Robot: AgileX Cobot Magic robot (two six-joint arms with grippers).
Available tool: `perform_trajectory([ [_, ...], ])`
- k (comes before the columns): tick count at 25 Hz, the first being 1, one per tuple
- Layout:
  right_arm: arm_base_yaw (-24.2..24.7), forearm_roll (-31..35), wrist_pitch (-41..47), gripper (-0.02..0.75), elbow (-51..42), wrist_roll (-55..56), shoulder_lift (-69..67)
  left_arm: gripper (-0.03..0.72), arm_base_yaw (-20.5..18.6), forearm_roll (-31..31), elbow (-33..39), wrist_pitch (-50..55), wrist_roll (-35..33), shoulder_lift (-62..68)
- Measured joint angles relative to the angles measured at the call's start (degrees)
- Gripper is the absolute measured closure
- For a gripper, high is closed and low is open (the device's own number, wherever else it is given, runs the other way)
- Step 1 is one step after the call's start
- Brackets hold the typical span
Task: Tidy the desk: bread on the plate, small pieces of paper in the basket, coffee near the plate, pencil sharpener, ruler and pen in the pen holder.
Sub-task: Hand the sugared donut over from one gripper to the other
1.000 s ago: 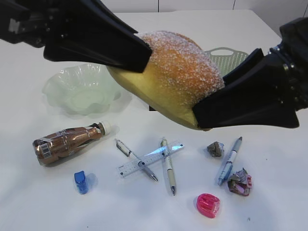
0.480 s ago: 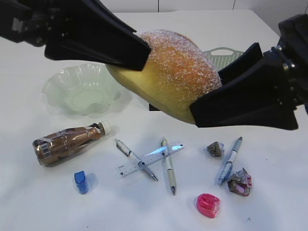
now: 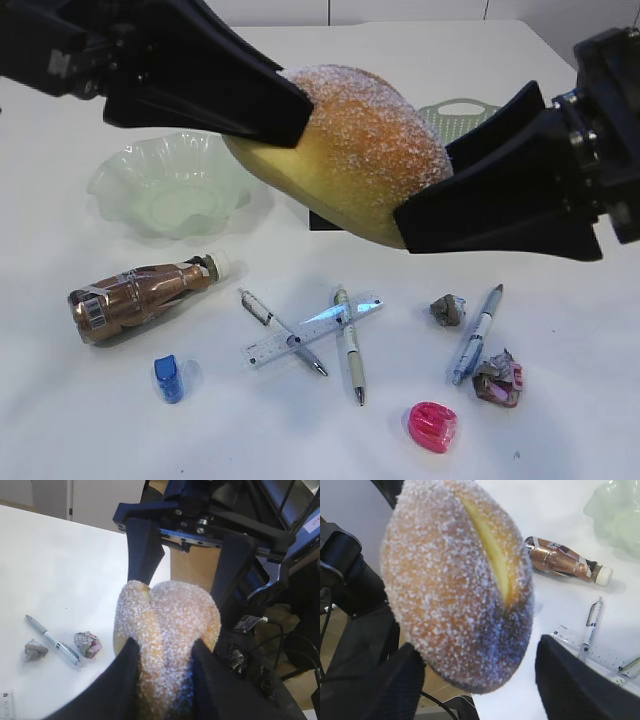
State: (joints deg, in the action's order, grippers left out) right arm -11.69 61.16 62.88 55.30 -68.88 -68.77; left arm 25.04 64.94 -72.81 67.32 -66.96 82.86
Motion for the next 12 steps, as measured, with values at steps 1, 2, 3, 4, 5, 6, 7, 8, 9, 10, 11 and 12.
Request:
perform_trajectory([
  [1,0.00,0.00,0.49,0.204,0.27,0.00,0.00,0.505,0.00,0.00,0.00,0.13,0.08,0.00],
  [2,0.00,0.00,1.47,0.204,0.77,0.00,0.00,0.505,0.00,0.00,0.00,0.37,0.24,0.00],
  [3,0.00,-0.05,2.25,0.204,1.25,0.00,0.00,0.505,0.00,-0.20,0.00,0.60,0.29,0.00],
  [4,0.00,-0.05,2.25,0.204,1.25,0.00,0.00,0.505,0.00,-0.67,0.00,0.73,0.29,0.00],
  [5,0.00,0.20,3.02,0.204,2.38,0.00,0.43,0.505,0.00,-1.43,0.00,1.18,0.53,0.00],
  [6,0.00,0.48,3.17,0.204,3.04,0.00,0.93,0.505,0.00,-2.20,0.00,1.49,0.82,0.00],
  [7,0.00,0.61,3.56,0.204,3.39,0.00,1.18,0.505,0.00,-2.74,0.00,1.59,1.14,0.00],
  [8,0.00,0.70,3.84,0.204,3.79,0.00,1.40,0.505,0.00,-3.27,0.00,1.71,1.25,0.00],
  [9,0.00,1.07,4.10,0.204,3.90,0.00,1.45,0.505,0.00,-3.66,0.00,1.71,1.28,0.00],
  [10,0.00,1.31,4.23,0.204,3.90,0.00,1.55,0.505,0.00,-3.93,0.00,1.71,1.38,0.00],
  [11,0.00,1.55,4.23,0.204,3.90,0.00,1.55,0.505,0.00,-4.05,0.00,1.58,1.38,0.00],
  [12,0.00,2.07,4.29,0.204,3.90,0.00,1.55,0.505,0.00,-4.18,0.00,1.25,1.38,0.00],
])
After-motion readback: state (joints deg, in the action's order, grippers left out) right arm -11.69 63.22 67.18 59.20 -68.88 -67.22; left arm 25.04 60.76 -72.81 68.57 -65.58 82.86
